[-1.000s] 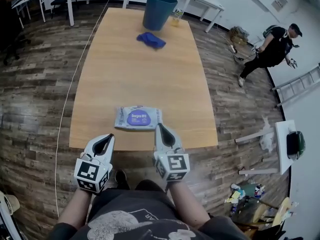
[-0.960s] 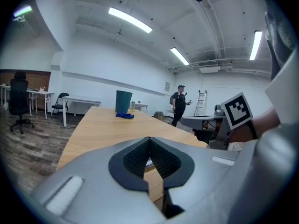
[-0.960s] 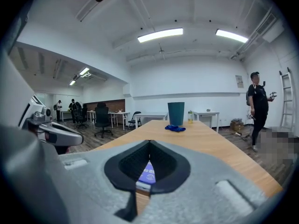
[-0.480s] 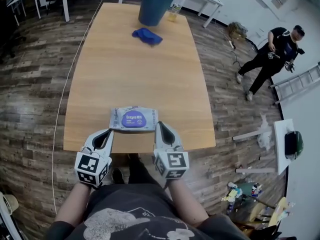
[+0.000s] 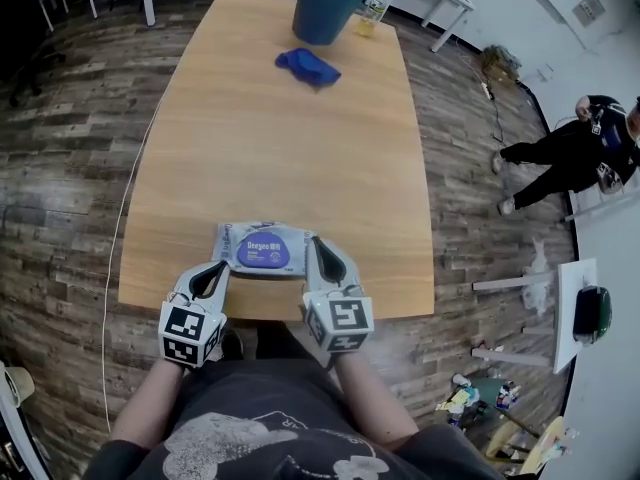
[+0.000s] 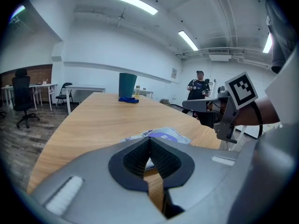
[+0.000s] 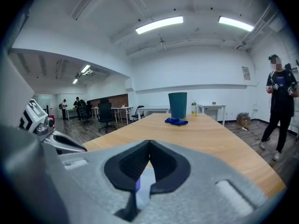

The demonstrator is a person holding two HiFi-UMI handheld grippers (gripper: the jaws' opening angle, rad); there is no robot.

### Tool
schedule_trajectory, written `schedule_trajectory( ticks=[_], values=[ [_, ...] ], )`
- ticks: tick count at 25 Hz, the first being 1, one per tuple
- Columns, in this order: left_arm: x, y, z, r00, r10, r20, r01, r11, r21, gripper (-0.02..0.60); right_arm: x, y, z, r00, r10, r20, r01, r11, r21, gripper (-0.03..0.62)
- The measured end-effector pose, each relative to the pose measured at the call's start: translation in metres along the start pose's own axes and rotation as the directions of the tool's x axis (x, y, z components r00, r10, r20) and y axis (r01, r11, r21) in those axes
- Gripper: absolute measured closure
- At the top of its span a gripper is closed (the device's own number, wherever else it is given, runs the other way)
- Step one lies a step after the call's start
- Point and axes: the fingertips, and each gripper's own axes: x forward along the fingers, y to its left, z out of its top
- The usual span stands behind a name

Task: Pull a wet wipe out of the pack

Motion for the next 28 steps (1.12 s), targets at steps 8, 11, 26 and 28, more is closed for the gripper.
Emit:
schedule_trajectory(
  ticks=[8,11,26,28],
  values=[
    [0.025,0.004,-0.023,0.995,0.016,-0.095,-0.017,1.000,-0.016,0.563,0.010,0.000,-0.014,0.999,0.027,-0.047,-0.028,1.000,-0.007,0.603],
    [0.031,0.005,-0.030,0.991,0.026,-0.128,-0.027,1.000,-0.011,0.563,0.009,0.000,-0.020,0.998,0.035,-0.061,-0.036,0.999,-0.012,0.603],
    [0.043,0.012,-0.051,0.969,0.030,-0.246,-0.042,0.998,-0.041,0.563,0.015,0.025,-0.052,0.965,0.139,-0.223,-0.171,0.977,-0.128,0.603],
    [0.044,0.011,-0.053,0.965,0.026,-0.260,-0.039,0.998,-0.044,0.563,0.016,0.030,-0.055,0.957,0.155,-0.244,-0.195,0.969,-0.150,0.603]
  ],
)
